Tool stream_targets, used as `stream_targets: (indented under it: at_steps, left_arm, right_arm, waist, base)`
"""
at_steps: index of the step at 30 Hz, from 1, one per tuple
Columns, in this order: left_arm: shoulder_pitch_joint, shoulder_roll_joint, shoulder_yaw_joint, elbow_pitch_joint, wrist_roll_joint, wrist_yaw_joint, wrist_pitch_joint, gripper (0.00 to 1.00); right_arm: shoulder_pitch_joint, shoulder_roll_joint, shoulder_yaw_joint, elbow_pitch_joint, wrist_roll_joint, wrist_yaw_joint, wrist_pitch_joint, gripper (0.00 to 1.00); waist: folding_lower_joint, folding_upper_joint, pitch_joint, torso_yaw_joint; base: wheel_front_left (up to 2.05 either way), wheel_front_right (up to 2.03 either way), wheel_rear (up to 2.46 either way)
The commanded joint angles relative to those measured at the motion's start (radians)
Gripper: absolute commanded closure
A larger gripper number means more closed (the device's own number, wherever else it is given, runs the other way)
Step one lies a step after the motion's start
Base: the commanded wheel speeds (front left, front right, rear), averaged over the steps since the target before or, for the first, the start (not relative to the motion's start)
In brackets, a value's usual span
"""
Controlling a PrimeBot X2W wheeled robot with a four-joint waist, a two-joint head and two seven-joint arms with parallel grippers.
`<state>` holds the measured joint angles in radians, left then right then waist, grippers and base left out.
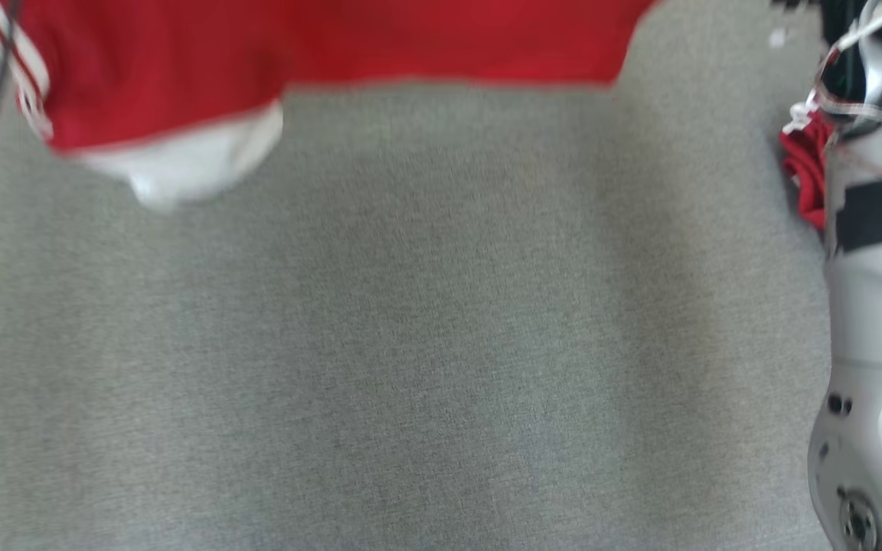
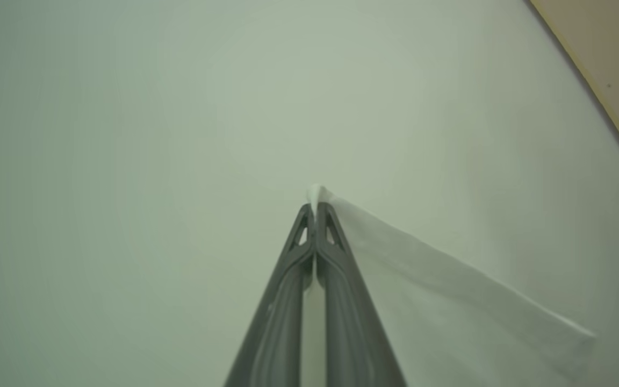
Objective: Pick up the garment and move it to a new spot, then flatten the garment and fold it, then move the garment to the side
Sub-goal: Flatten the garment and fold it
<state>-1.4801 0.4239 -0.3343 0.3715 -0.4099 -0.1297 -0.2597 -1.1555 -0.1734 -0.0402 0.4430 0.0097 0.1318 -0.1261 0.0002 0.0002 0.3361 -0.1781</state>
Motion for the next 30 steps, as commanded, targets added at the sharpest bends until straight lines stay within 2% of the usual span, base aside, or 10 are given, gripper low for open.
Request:
stream_targets:
  at_steps: [1,5,8,12,19,25,30]
  left_arm:
    - [-0.021,0.002,0.009,-0.017,0.021,0.000,-0.005,1.00]
    - [-0.020,-0.033,0.038,-0.104,0.065,0.001,-0.005,1.00]
    - [0.032,-0.043,0.007,-0.136,0.069,0.001,-0.005,1.00]
    - [0.114,-0.021,-0.068,-0.167,0.024,0.001,-0.005,1.00]
    - [0.242,0.023,-0.078,-0.197,-0.063,0.000,-0.005,1.00]
    - [0.375,0.063,-0.117,-0.211,-0.154,0.000,-0.005,1.00]
    - [0.510,0.098,-0.173,-0.218,-0.258,0.000,0.010,1.00]
  right_arm:
    - [-0.022,0.012,-0.010,0.015,-0.021,-0.003,-0.022,1.00]
    - [-0.081,0.041,-0.062,0.084,-0.094,-0.003,-0.099,1.00]
    - [-0.076,0.056,-0.063,0.131,-0.125,-0.003,-0.122,1.00]
    - [-0.037,0.048,-0.038,0.176,-0.146,-0.003,-0.134,1.00]
    - [0.060,0.011,0.030,0.194,-0.113,-0.003,-0.135,1.00]
    - [0.175,-0.027,0.078,0.167,-0.049,-0.003,-0.054,1.00]
    - [0.305,-0.066,0.104,0.093,0.029,-0.003,0.080,1.00]
  waist:
    - [-0.0002,-0.0002,0.060,-0.018]
    - [-0.0002,-0.0002,0.116,-0.014]
    - [-0.0002,-0.0002,0.144,-0.001]
    - [-0.0002,-0.0002,0.148,0.020]
    - [-0.0002,-0.0002,0.092,0.034]
    - [-0.0002,-0.0002,0.017,0.052]
    - [-0.0002,-0.0002,-0.048,0.068]
  base:
    - [0.00,0.00,0.00]
    - [0.00,0.00,0.00]
    - [0.00,0.00,0.00]
    - [0.00,0.00,0.00]
    - [0.00,0.00,0.00]
    - [0.00,0.00,0.00]
    - [0.00,0.00,0.00]
